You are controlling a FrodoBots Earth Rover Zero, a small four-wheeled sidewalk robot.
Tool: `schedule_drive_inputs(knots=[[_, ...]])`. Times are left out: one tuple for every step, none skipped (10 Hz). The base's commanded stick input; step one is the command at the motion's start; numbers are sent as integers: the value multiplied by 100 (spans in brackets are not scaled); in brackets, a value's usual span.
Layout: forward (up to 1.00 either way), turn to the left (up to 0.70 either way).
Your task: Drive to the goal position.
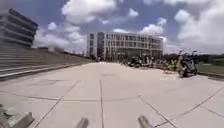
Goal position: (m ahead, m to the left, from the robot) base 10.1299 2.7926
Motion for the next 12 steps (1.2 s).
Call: schedule_drive_inputs(knots=[[50,0],[50,0],[50,0],[50,0],[50,0],[50,0],[50,26],[50,50],[50,50],[50,50],[50,50],[50,11]])
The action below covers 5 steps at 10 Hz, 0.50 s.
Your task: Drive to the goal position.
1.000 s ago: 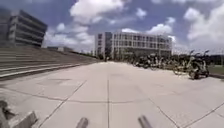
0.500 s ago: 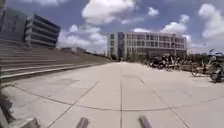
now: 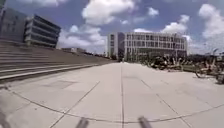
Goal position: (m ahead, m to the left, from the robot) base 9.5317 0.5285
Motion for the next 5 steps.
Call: schedule_drive_inputs(knots=[[50,0],[50,0],[50,0],[50,0],[50,0]])
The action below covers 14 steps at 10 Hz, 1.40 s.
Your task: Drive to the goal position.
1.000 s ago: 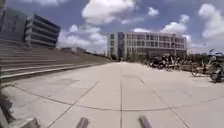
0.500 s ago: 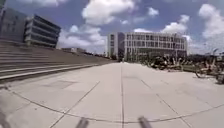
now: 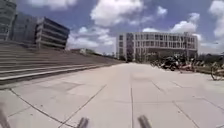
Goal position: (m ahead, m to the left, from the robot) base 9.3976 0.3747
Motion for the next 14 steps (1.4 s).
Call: schedule_drive_inputs(knots=[[50,0],[50,0],[50,0],[50,0],[50,0],[50,0],[50,0],[50,0],[50,0],[50,0],[50,0],[50,0],[50,0],[50,0]])
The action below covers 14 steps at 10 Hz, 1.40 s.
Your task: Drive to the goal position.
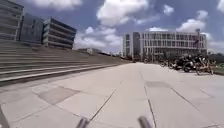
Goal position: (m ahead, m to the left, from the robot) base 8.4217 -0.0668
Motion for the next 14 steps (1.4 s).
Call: schedule_drive_inputs(knots=[[50,0],[50,0],[50,0],[50,0],[50,0],[50,0],[50,0],[50,0],[50,0],[50,0],[50,0],[50,0],[50,0],[50,0]])
